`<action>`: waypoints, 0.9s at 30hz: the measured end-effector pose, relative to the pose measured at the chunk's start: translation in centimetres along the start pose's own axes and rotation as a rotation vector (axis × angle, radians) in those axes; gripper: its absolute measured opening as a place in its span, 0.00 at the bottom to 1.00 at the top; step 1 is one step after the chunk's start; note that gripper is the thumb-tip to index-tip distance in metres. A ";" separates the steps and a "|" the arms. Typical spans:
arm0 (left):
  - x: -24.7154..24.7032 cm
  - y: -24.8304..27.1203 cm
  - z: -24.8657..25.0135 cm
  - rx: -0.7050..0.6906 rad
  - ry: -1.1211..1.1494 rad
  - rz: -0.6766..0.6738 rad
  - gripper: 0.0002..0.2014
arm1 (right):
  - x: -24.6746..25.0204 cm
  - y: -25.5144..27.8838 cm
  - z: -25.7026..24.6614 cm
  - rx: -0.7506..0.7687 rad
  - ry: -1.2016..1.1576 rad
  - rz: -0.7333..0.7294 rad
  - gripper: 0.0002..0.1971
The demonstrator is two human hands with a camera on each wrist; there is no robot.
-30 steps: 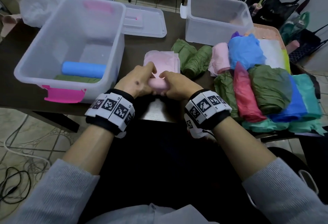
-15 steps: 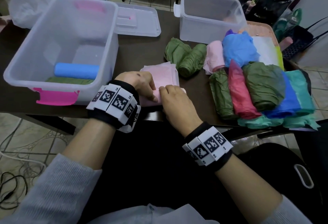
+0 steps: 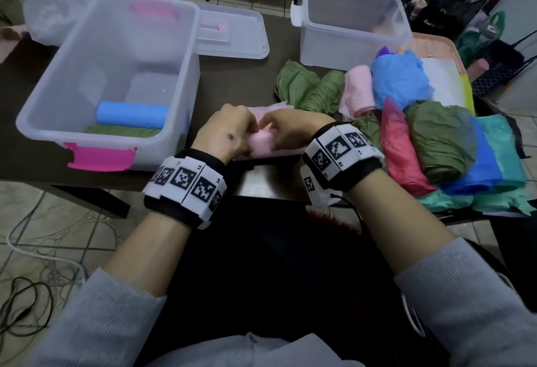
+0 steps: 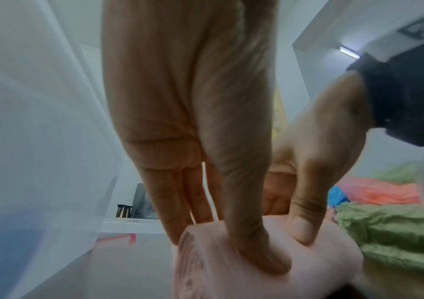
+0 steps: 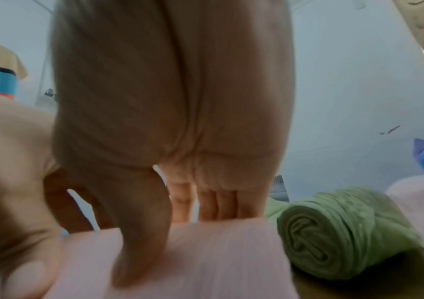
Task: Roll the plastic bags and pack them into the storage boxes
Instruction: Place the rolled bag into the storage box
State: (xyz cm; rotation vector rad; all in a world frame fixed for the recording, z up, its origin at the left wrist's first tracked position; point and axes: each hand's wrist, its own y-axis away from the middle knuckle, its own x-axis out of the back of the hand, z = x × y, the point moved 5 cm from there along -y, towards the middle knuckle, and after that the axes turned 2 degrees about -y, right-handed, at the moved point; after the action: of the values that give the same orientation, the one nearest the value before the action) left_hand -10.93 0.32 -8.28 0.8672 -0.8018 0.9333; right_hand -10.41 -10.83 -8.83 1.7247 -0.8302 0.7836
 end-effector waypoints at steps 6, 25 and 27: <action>0.3 -1.3 -0.3 0.028 -0.031 -0.100 0.17 | -1.3 2.0 -1.2 0.087 0.093 0.360 0.19; 0.3 -0.4 -0.3 -0.042 0.058 -0.069 0.27 | 0.0 0.0 0.6 -0.043 -0.019 0.045 0.64; 0.4 -0.4 -0.3 -0.047 0.062 -0.071 0.27 | -0.6 -0.4 0.8 -0.052 0.033 0.004 0.65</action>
State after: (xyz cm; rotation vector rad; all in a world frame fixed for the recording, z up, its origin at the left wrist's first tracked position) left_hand -10.34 0.60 -8.14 0.8174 -0.7329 0.8719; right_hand -10.32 -11.40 -9.70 1.6602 -0.8255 0.7844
